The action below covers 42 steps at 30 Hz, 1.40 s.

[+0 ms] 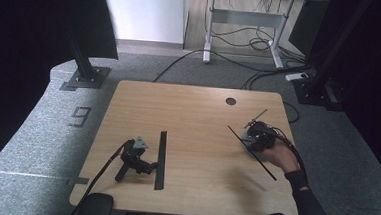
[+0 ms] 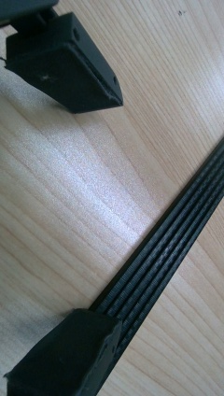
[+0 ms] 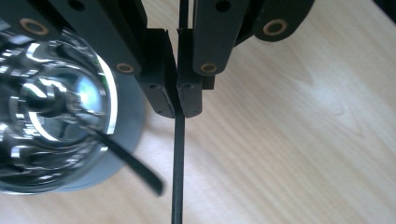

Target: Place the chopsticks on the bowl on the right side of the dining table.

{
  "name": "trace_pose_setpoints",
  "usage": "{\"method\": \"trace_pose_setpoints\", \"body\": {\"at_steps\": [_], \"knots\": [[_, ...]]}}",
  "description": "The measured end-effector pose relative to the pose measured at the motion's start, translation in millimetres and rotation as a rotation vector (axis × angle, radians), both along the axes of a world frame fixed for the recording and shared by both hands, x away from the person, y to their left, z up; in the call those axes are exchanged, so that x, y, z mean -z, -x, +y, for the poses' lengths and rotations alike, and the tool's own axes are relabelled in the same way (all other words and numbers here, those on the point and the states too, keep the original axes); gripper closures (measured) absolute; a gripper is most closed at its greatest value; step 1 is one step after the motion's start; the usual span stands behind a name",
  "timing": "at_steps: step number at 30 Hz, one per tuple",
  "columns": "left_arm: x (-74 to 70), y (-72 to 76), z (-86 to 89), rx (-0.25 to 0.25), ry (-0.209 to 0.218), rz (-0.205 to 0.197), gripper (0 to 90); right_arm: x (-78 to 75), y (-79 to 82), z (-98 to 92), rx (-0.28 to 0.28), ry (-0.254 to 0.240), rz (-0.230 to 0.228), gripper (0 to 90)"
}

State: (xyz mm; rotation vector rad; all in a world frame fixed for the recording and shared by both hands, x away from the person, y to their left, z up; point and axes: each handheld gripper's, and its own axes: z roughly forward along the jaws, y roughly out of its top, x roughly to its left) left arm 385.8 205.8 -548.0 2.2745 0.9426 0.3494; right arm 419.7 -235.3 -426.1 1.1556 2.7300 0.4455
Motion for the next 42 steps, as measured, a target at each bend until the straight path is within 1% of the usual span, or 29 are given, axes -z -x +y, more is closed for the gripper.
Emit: {"method": "trace_pose_setpoints", "body": {"at_steps": [4, 10, 12, 18, 25, 32, 37, 39, 40, 42], "knots": [[0.0, 0.1, 0.0, 0.0, 0.0, 0.0, 0.0, -2.4, -6.5, -5.0, 0.023, 0.006, -0.018, 85.6], [-0.1, 0.0, 0.0, 0.001, -0.001, 0.0, 0.0, 2.0, -21.9, -12.6, 0.076, 0.006, -0.02, 85.6], [-0.1, 0.0, 0.0, 0.001, -0.001, 0.001, 0.0, 4.4, -27.5, -14.9, 0.099, 0.019, -0.021, 85.6], [0.0, 0.1, 0.0, 0.0, 0.0, 0.001, 0.0, 13.4, -42.2, -21.2, 0.137, 0.045, -0.013, 85.6], [-0.1, 0.1, 0.0, 0.0, 0.0, 0.001, 0.0, 23.9, -51.8, -21.8, 0.156, 0.07, -0.004, 85.5], [-0.1, 0.1, 0.0, 0.0, -0.001, 0.001, 0.0, 40.2, -57.3, -20.9, 0.165, 0.083, 0.016, 85.3], [-0.1, 0.0, 0.0, 0.001, -0.001, 0.001, 0.0, 41.4, -57.6, -22.0, 0.168, 0.071, 0.01, 85.1], [-0.1, 0.0, 0.1, 0.001, -0.001, 0.001, 0.0, 43.2, -57.0, -21.5, 0.16, 0.078, 0.007, 84.5], [-0.1, 0.1, 0.0, 0.0, -0.001, 0.001, 0.0, 44.6, -56.6, -21.2, 0.155, 0.086, 0.007, 82.4], [0.0, 0.1, 0.0, 0.0, 0.0, 0.001, 0.0, 45.6, -55.8, -21.0, 0.166, 0.097, -0.019, 75.3]]}}
